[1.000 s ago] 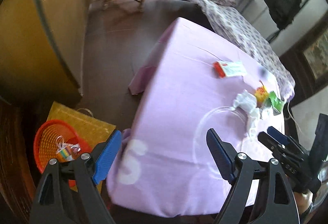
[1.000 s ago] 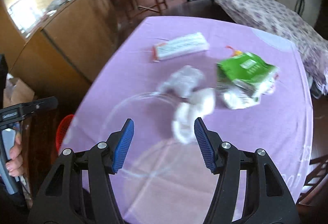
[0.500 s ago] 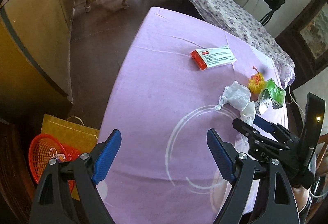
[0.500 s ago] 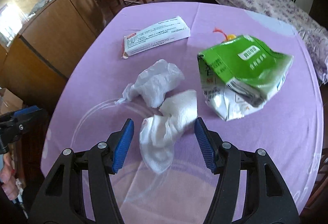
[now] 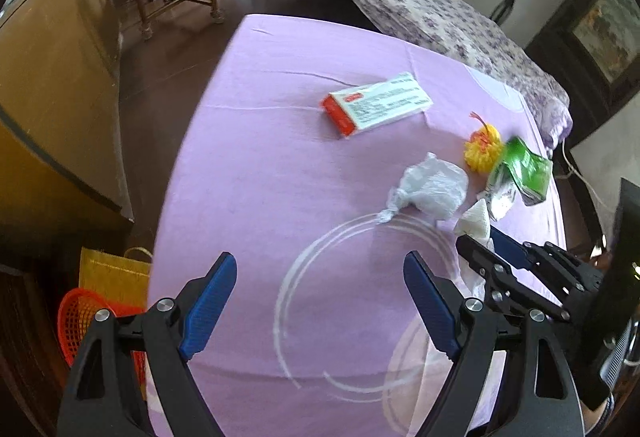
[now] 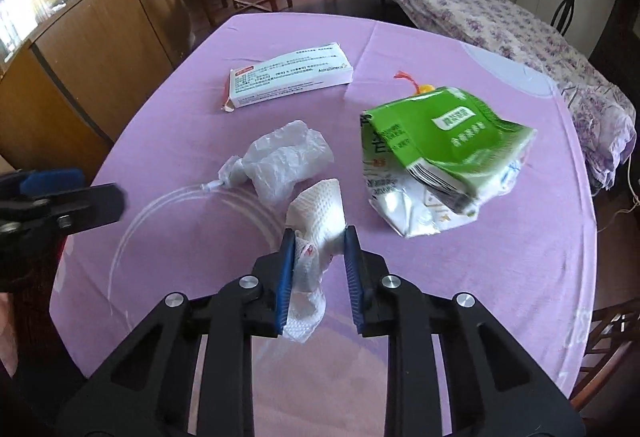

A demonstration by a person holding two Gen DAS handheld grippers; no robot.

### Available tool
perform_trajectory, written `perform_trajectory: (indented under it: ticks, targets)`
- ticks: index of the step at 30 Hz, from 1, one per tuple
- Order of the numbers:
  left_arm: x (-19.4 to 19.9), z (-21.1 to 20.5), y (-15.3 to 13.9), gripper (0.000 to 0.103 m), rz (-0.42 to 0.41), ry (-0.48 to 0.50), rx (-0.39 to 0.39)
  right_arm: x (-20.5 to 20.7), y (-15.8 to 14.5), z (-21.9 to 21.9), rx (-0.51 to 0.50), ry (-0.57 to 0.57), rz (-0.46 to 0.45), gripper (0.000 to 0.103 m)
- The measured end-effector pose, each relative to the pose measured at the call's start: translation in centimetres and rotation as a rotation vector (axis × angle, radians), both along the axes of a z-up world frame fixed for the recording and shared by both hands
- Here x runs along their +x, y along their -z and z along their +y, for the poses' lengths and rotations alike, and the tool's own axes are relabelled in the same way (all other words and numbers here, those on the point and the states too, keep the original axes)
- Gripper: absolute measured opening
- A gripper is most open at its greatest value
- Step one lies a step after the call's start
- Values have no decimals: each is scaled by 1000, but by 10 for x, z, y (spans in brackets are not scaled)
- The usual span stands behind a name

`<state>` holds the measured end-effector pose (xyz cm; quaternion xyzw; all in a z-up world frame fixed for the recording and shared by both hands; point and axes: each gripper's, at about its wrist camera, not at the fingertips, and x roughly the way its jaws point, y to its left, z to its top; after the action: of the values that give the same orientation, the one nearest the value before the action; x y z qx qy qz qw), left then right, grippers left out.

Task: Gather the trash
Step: 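Grasp a white tissue with the right gripper while the left gripper grasps the other tissue, then carry both tissues to the red basket and open both grippers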

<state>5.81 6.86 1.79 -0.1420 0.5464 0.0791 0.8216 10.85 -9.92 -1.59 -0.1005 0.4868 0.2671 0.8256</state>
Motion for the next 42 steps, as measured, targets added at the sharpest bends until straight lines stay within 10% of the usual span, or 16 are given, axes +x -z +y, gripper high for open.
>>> perform_trajectory:
  ticks: [15, 26, 42]
  targets:
    - [58, -66, 30, 82, 23, 223, 71, 4, -17, -59, 110, 69, 42, 25]
    - [81, -73, 45, 36, 27, 223, 131, 12, -10, -67, 122, 79, 68, 25]
    - [-5, -29, -7, 22, -71, 72, 12, -17, -27, -39, 140, 5, 26, 25]
